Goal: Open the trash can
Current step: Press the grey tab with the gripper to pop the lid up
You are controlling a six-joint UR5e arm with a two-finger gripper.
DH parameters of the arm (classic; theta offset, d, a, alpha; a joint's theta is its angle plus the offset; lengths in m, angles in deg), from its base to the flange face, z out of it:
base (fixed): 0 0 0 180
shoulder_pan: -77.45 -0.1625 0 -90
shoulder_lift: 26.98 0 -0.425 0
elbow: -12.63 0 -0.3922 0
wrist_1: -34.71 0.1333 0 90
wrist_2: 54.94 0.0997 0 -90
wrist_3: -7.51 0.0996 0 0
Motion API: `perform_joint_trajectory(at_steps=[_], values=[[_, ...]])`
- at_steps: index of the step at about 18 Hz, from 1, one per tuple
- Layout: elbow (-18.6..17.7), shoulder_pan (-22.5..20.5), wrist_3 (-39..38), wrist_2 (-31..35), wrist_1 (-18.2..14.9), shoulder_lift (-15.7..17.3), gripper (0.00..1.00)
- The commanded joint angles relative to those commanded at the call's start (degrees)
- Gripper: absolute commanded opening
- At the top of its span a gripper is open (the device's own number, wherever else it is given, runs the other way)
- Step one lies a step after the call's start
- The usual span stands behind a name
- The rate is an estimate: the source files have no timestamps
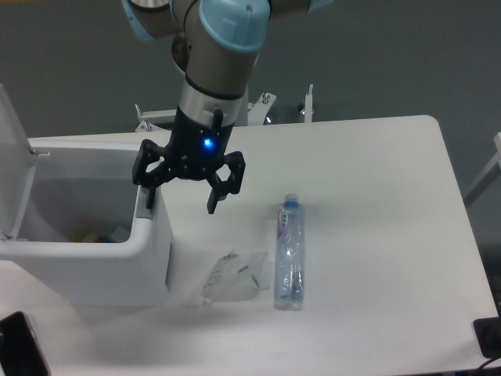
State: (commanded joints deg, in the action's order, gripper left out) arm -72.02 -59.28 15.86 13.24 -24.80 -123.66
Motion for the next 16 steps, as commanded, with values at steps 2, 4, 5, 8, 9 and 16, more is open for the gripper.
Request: perform_joint_trajectory(at_steps=[2,4,5,8,9,16], values=[[1.85,-2.12,0.26,6.32,-0.17,0.09,1.00],[2.04,-4.58,1.66,9.59,-0.26,0.09,1.00],[1.95,-5.64,3.93,10.39,-0.35,0.09,1.00],[0.28,-9.51,17.00,16.53,-1.22,0.09,1.00],[-0.59,-10.30,21.40,17.68,-1.66,0.09,1.00],[-1.74,-21.54,50.59,20.59,-8.61,0.71,1.00]])
